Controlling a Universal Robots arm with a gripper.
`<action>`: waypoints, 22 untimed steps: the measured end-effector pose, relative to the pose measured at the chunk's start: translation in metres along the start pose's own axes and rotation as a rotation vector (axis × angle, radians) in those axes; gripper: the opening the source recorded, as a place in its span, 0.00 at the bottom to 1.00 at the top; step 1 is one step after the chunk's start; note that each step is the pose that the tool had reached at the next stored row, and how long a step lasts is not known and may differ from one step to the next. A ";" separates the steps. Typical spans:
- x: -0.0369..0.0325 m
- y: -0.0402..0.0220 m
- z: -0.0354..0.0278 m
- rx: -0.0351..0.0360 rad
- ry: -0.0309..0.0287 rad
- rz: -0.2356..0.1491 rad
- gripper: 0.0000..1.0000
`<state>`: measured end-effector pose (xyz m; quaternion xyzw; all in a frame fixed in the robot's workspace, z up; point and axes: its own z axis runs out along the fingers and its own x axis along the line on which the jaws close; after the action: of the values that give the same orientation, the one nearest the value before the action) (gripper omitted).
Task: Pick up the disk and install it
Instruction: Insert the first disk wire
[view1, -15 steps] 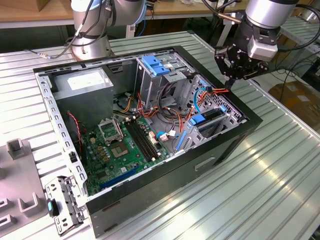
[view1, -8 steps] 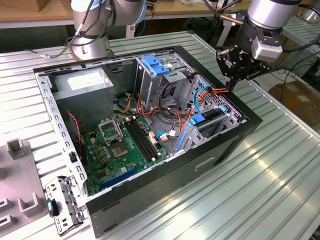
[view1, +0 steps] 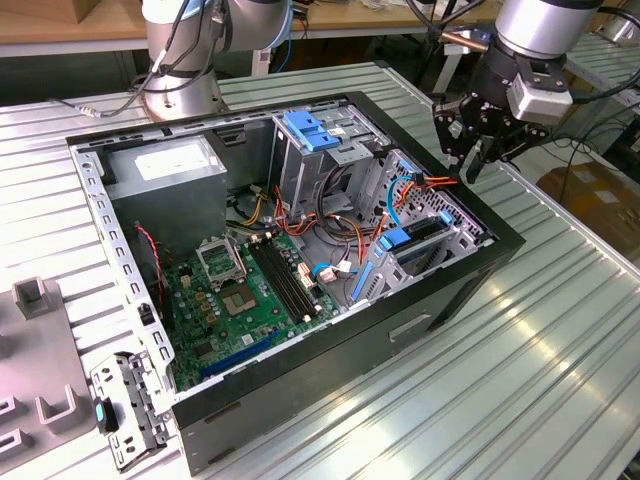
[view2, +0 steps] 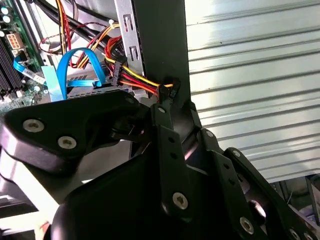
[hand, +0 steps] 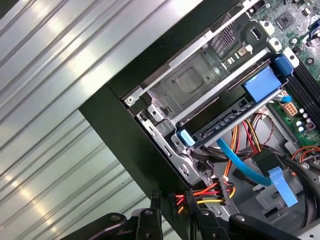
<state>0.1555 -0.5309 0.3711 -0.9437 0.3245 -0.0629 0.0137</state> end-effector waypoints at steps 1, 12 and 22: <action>-0.0026 -0.0032 0.0006 -0.0238 0.0185 -0.006 0.31; -0.0070 -0.0114 0.0057 -0.0461 0.0248 -0.020 0.31; -0.0070 -0.0113 0.0073 -0.0473 0.0257 -0.020 0.31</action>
<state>0.1578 -0.5177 0.3639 -0.9461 0.3164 -0.0675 -0.0134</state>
